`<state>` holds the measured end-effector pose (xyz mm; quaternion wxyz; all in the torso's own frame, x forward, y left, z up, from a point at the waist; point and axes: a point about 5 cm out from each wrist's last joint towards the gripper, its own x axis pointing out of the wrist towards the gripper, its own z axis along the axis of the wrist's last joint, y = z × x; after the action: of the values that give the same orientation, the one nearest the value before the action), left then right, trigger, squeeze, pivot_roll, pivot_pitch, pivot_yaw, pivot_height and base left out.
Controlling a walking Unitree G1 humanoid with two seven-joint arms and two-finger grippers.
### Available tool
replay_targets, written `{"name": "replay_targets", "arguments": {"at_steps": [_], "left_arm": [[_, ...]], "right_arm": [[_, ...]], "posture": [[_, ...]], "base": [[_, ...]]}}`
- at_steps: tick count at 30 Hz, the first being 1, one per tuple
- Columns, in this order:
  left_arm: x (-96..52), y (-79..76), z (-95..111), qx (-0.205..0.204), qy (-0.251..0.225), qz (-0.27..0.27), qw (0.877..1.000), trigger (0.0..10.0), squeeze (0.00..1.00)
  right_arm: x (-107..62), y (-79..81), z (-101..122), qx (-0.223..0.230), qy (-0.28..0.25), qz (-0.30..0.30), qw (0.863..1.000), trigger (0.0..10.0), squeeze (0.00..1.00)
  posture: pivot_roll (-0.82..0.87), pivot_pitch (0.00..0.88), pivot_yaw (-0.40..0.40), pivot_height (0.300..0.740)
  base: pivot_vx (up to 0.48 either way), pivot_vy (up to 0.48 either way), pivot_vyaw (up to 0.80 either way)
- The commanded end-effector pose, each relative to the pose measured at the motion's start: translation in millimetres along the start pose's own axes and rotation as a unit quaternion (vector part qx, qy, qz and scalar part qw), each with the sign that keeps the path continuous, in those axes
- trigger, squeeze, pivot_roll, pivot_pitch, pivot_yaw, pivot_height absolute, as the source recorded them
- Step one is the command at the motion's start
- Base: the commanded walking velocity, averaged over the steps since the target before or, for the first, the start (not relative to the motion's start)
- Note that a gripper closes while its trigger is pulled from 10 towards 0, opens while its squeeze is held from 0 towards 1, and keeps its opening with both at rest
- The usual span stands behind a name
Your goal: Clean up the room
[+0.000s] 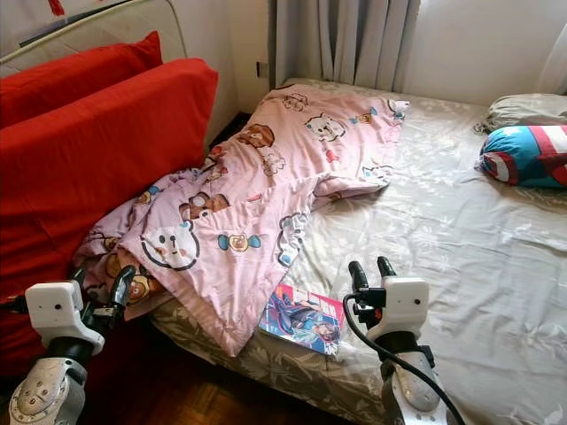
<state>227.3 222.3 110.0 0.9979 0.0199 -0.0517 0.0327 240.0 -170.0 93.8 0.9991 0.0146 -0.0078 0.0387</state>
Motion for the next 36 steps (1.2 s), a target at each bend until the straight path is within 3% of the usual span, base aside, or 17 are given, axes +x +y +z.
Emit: {"name": "replay_targets", "arguments": {"at_steps": [1,6,34,36], "left_arm": [[3.8,-7.3,0.3,-0.008,0.001,-0.014,1.0,10.0,0.0],[10.2,-12.0,-1.2,-0.012,0.001,-0.022,1.0,10.0,0.0],[8.9,-7.6,-3.3,-0.01,0.008,-0.013,1.0,10.0,0.0],[8.5,-8.7,-4.0,-0.011,0.008,-0.011,1.0,10.0,0.0]], "right_arm": [[1.6,1.7,5.3,-0.005,-0.009,0.008,1.0,10.0,0.0],[3.6,-0.6,7.7,-0.009,-0.014,0.005,1.0,10.0,0.0],[6.8,0.5,3.9,-0.021,0.007,0.006,1.0,10.0,0.0],[7.6,1.0,3.3,-0.017,0.009,0.008,1.0,10.0,0.0]], "posture": [[-0.13,0.1,0.001,0.695],[-0.13,0.102,0.002,0.695],[-0.14,0.159,-0.006,0.68],[-0.13,0.159,-0.011,0.66]], "base": [[0.0,0.0,0.0],[0.0,0.0,0.0],[0.0,0.0,0.0],[0.0,0.0,0.0]]}}
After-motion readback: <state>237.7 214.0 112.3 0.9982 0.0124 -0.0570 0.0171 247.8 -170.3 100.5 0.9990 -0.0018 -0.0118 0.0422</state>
